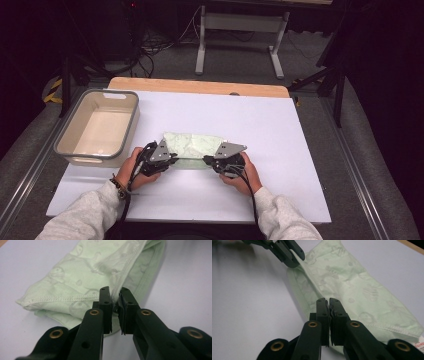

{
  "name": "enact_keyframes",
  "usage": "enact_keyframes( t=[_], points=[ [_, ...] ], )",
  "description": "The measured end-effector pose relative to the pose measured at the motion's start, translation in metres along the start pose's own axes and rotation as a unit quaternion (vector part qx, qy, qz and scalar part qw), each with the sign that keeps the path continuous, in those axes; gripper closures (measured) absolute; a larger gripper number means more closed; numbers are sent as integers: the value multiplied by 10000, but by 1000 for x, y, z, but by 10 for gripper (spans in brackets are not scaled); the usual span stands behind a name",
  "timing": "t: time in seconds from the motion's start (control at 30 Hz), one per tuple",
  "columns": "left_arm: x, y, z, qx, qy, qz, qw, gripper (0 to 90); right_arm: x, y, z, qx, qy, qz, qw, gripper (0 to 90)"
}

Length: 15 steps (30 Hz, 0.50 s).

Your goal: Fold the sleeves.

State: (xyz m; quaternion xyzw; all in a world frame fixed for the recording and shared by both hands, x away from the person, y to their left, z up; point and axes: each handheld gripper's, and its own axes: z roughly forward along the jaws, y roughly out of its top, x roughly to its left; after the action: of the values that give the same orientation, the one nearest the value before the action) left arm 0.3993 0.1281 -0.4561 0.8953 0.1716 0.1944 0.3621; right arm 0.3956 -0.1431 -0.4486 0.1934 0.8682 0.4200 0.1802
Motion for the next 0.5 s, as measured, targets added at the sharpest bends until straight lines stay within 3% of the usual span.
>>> enact_keyframes(
  t=[0.1, 0.17, 0.27, 0.4, 0.5],
  points=[
    [-3, -1, 0, 95, -34, 38, 9999, 817, 2, -2, 3, 139, 20, -73, 9999, 871],
    [-5, -2, -3, 53, -152, -45, 9999, 810, 3, -4, 4, 239, 70, -89, 9997, 869],
    [-7, -4, -5, 136, -97, 64, 9998, 804, 4, -7, 5, 347, 81, -149, 9993, 865],
    [-7, -8, -6, 88, -135, -33, 9999, 734, 4, -10, 2, 356, 141, 1, 9993, 823],
    [-10, -9, -8, 50, -101, 33, 9999, 724, 4, -12, -3, 287, 144, 109, 9994, 820]
  ],
)
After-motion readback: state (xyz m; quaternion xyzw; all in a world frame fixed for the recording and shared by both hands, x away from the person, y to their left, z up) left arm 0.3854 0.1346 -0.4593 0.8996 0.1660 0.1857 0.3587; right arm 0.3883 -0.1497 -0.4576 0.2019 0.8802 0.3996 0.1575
